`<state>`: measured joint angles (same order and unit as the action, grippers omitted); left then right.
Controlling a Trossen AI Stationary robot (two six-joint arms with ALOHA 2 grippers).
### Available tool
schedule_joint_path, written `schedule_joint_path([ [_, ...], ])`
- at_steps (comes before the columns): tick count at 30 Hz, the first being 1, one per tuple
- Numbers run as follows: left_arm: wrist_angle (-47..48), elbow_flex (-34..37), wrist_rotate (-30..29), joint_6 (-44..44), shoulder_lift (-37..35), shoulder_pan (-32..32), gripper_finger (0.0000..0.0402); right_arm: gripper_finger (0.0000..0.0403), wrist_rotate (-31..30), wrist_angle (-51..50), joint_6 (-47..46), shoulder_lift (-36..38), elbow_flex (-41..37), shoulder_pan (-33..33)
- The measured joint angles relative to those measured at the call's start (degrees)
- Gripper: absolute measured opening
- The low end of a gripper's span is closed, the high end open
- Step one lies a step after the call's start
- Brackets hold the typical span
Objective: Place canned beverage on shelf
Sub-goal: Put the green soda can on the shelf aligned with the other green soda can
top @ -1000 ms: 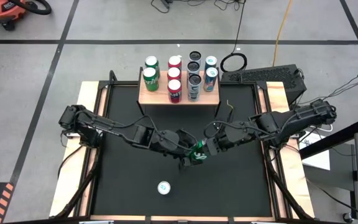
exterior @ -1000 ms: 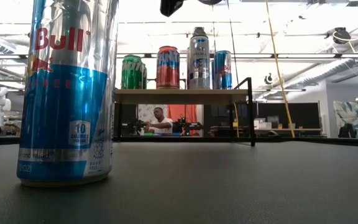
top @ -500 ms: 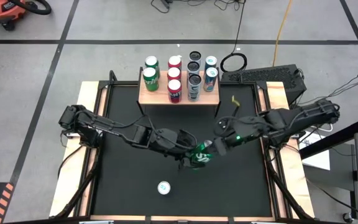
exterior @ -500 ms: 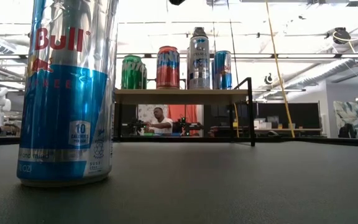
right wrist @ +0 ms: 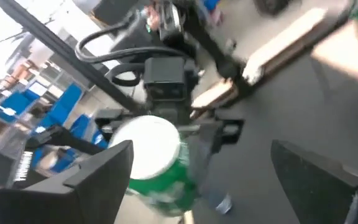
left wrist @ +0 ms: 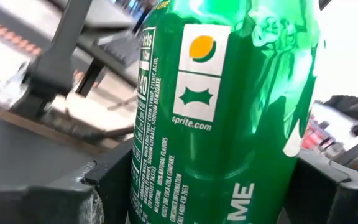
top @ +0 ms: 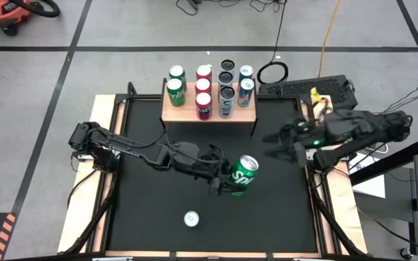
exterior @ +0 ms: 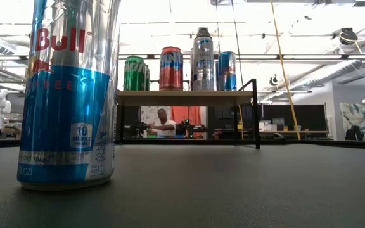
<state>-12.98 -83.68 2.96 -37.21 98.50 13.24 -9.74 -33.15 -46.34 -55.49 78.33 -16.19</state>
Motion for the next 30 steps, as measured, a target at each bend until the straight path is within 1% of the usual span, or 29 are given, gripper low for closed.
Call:
schedule_joint_path([
  [3, -6.25, 0.0, 0.0, -0.02, 0.0, -0.35, 0.0307, 0.0359, -0.97, 0.02, 5.06, 1.68, 0.01, 0.0],
  [8, -19.42, 0.0, -0.25, 0.0, 0.0, -1.59, 0.0307, 0.0359, -0.56, -0.09, 11.0, 1.79, 0.0, -0.09],
  [11, -27.78, 0.0, -2.74, 0.34, -0.06, -3.07, 0.0307, 0.0359, -0.49, 0.02, 13.22, 1.22, -0.06, -0.63],
  [14, -33.26, -0.1, -6.24, 1.42, -0.17, -4.54, 0.0307, 0.0359, -0.66, 1.23, 14.28, 0.35, -0.07, -0.74],
  [16, -33.28, -1.11, -8.01, 2.7, -0.17, -5.42, 0.0307, 0.0359, -0.67, 2.58, 14.73, -0.47, -0.07, -0.74],
  [19, -30.78, -3.45, -8.28, 4.71, -0.17, -6.63, 0.0307, 0.0359, -0.68, 4.86, 14.75, -1.48, -0.07, -0.48],
  [22, -24.99, -6.89, -7.92, 5.09, -0.17, -7.66, 0.0307, 0.0359, -0.61, 7.52, 14.75, -2.15, -0.07, 0.55],
  [26, -18.55, -10.58, -6.16, 6.29, -0.13, -8.61, 0.0307, 0.0359, -0.59, 8.68, 15.07, -2.34, -0.07, 2.06],
  [29, -17.2, -11.55, -6.13, 7.79, -0.13, -8.75, 0.0307, 0.0359, -0.33, 9.16, 16.58, -2.15, -0.07, 3.07],
  [30, -17.17, -11.56, -6.12, 7.79, -0.13, -8.75, 0.0307, 0.0359, 0.58, 9.16, 16.81, -2.02, -0.07, 3.43],
])
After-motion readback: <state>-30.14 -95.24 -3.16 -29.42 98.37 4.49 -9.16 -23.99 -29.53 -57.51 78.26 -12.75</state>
